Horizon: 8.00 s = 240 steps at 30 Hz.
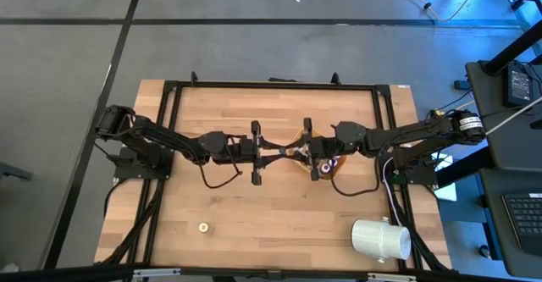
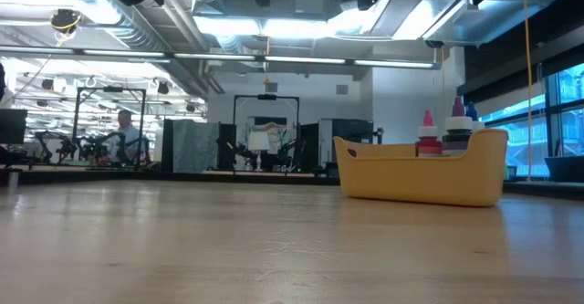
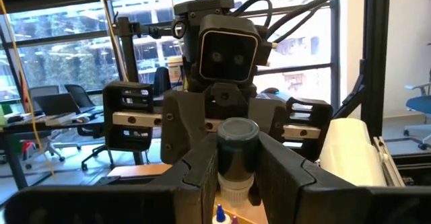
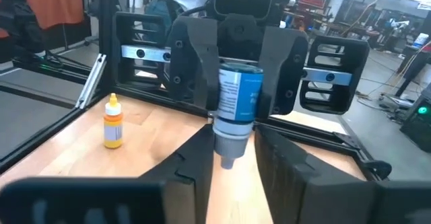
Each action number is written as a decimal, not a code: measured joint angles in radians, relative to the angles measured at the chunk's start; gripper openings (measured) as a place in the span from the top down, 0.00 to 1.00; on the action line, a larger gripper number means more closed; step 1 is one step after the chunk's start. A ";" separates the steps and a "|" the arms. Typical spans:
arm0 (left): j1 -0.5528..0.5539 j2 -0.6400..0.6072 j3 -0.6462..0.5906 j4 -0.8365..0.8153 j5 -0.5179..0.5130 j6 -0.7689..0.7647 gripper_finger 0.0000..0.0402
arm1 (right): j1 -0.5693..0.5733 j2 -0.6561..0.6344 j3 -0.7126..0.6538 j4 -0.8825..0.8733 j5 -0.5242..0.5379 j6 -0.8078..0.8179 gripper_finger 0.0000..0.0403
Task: Pick & Place food coloring
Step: Put the small blue food coloring bottle in the yellow bin, then put the large yellow food coloring bottle in the yellow bin
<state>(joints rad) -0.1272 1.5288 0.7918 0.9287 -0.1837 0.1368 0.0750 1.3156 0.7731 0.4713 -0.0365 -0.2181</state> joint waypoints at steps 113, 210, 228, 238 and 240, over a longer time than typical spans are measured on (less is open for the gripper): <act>-0.171 -0.027 0.375 -1.577 0.222 -0.727 0.50 | -0.189 0.316 0.183 -0.812 0.086 0.418 0.57; -0.585 0.180 0.527 -1.979 0.198 -1.432 0.72 | -0.186 0.295 0.206 -0.836 0.087 0.372 0.57; -0.185 0.180 0.722 -1.864 0.134 -0.482 0.72 | 0.072 -0.096 0.217 -1.125 0.316 0.480 0.57; -0.087 0.299 0.902 -1.935 0.131 -0.293 0.72 | 0.086 -0.115 0.157 -1.128 0.363 0.524 0.57; -0.076 0.356 0.971 -1.999 0.126 -0.252 0.72 | 0.086 -0.115 0.157 -1.129 0.387 0.524 0.57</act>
<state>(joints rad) -0.2031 1.8849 1.7623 -1.0699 -0.0581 -0.1150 0.1608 1.2007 0.9302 -0.6579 0.3503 0.3061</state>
